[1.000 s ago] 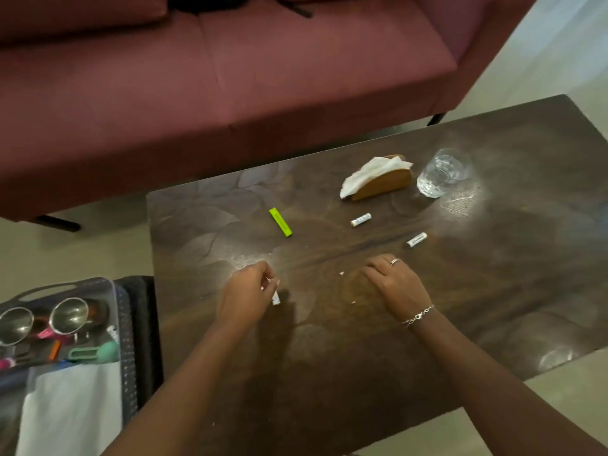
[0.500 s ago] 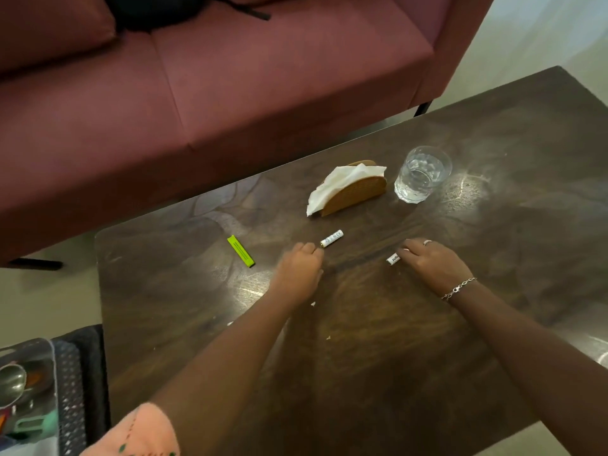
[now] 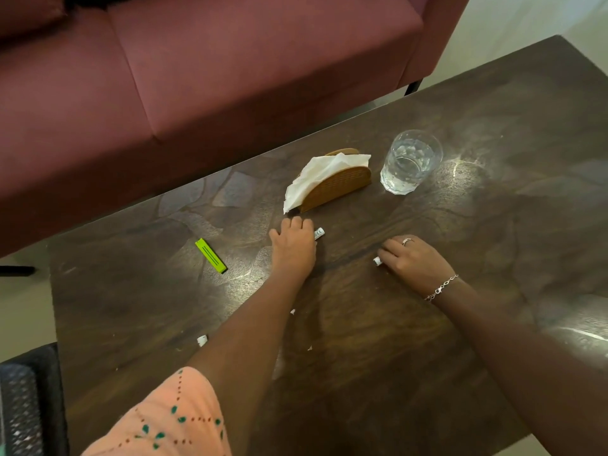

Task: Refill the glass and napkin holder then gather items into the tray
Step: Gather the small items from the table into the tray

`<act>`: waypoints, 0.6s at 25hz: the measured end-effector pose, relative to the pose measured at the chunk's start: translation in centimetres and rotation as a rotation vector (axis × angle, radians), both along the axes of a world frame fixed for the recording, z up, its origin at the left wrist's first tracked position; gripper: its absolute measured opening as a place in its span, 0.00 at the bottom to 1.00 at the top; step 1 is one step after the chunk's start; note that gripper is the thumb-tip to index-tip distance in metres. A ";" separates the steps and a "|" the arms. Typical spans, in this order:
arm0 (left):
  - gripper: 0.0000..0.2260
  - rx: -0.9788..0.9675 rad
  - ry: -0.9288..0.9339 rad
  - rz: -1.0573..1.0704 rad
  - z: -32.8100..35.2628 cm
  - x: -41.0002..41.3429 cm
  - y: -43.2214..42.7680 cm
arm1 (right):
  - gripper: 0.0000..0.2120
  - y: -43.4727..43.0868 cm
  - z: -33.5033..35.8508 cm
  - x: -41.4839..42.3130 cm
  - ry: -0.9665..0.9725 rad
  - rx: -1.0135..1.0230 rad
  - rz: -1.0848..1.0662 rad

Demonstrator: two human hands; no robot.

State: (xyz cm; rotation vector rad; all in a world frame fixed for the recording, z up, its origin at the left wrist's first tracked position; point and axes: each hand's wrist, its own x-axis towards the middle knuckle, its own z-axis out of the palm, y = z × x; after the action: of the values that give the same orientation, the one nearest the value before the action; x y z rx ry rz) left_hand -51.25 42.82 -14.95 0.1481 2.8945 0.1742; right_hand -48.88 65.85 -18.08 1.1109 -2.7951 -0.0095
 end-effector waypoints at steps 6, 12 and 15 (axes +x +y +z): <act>0.12 0.074 0.035 0.049 0.2 0.3 0.4 | 0.12 -0.6 0.4 0.7 0.037 -0.060 -0.066; 0.08 0.292 0.115 0.075 3.1 3.1 -2.1 | 0.08 -2.9 3.8 1.3 0.047 -0.170 -0.175; 0.05 0.399 0.151 0.108 5.4 5.3 -5.0 | 0.14 -5.8 6.7 1.7 0.091 -0.224 -0.144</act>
State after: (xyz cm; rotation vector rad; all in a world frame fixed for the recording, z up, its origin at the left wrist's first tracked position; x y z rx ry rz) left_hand -45.98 37.79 -9.57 0.0756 2.9804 0.7920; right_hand -47.15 60.01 -11.36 0.8353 -2.7070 0.2273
